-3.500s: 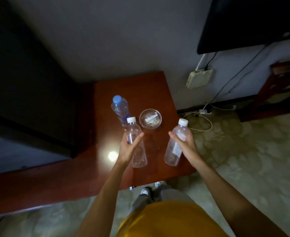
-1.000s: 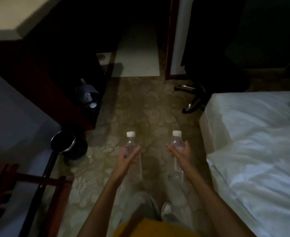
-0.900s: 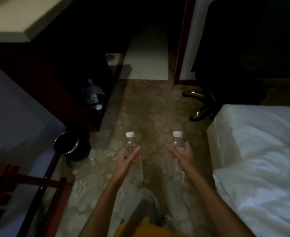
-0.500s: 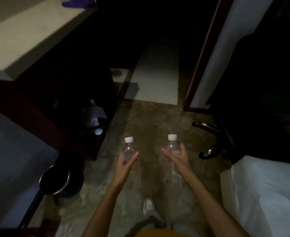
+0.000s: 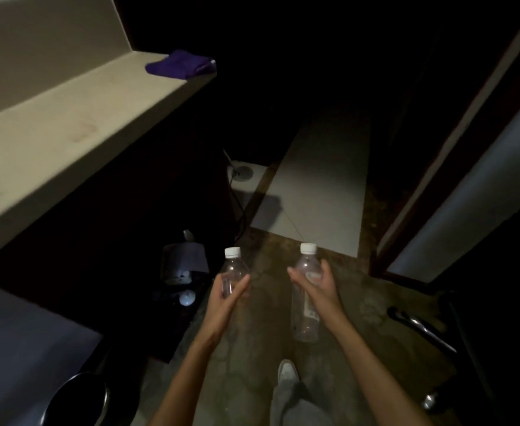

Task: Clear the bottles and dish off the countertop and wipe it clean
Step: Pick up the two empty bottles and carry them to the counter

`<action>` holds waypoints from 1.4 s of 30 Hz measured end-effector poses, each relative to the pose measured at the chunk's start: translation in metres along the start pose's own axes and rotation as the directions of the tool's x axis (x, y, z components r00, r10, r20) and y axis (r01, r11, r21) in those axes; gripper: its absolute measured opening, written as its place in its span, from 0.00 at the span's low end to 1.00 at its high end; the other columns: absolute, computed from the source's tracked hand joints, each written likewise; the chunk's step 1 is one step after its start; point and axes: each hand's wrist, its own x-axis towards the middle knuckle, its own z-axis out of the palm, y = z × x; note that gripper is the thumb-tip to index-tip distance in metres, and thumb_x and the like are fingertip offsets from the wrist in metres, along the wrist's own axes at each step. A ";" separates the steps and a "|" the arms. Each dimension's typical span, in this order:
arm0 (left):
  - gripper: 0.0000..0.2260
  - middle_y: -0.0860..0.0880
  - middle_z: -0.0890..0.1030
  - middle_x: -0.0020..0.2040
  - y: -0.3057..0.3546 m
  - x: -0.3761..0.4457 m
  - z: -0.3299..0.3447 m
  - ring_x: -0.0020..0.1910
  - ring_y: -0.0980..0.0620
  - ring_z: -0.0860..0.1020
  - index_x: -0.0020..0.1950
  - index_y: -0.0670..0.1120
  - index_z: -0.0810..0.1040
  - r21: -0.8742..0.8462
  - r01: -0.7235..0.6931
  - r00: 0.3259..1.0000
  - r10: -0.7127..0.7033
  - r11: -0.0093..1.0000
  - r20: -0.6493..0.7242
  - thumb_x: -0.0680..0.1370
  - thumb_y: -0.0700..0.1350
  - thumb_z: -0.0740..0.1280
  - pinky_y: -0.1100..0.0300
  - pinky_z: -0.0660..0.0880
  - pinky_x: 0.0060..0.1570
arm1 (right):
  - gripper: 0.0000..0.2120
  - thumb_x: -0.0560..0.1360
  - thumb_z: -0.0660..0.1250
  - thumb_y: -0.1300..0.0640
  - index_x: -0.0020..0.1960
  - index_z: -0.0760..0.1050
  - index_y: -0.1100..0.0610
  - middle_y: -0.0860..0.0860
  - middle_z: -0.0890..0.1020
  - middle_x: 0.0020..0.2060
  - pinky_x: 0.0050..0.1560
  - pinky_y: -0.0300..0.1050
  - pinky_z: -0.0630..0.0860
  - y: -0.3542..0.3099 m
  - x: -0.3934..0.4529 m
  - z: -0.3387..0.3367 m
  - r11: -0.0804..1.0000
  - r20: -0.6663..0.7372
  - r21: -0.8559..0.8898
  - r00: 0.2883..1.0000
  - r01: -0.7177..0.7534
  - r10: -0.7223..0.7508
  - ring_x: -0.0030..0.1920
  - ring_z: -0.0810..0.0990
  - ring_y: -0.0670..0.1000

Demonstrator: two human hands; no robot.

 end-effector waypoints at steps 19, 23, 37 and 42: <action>0.23 0.40 0.85 0.55 0.349 0.344 -0.057 0.55 0.40 0.84 0.64 0.44 0.76 0.125 -0.509 0.783 0.519 0.851 -0.342 0.76 0.57 0.73 0.45 0.81 0.55 | 0.36 0.64 0.80 0.42 0.66 0.73 0.53 0.53 0.83 0.57 0.56 0.48 0.80 -0.359 0.339 0.244 0.890 0.456 0.166 0.767 0.425 -0.452 0.56 0.84 0.52; 0.21 0.43 0.86 0.55 0.419 0.406 -0.098 0.54 0.46 0.85 0.65 0.47 0.74 0.177 -0.571 0.697 0.587 0.802 -0.411 0.78 0.58 0.70 0.50 0.83 0.53 | 0.36 0.68 0.80 0.45 0.69 0.71 0.54 0.53 0.82 0.58 0.50 0.40 0.82 -0.437 0.385 0.311 0.833 0.501 0.248 0.671 0.494 -0.547 0.56 0.84 0.51; 0.28 0.50 0.78 0.65 0.487 0.613 -0.202 0.62 0.57 0.79 0.69 0.54 0.71 0.340 -0.507 0.470 0.585 0.792 -0.661 0.74 0.61 0.76 0.61 0.77 0.61 | 0.42 0.70 0.75 0.36 0.75 0.63 0.52 0.53 0.77 0.69 0.71 0.60 0.73 -0.521 0.571 0.536 0.770 0.637 0.323 0.476 0.550 -0.607 0.69 0.78 0.53; 0.29 0.49 0.75 0.68 0.483 0.674 -0.216 0.66 0.53 0.77 0.69 0.62 0.62 0.385 -0.431 0.420 0.558 0.816 -0.715 0.75 0.62 0.74 0.46 0.75 0.70 | 0.47 0.71 0.73 0.31 0.80 0.53 0.40 0.48 0.68 0.78 0.75 0.65 0.67 -0.521 0.614 0.599 0.782 0.720 0.347 0.387 0.517 -0.576 0.76 0.69 0.52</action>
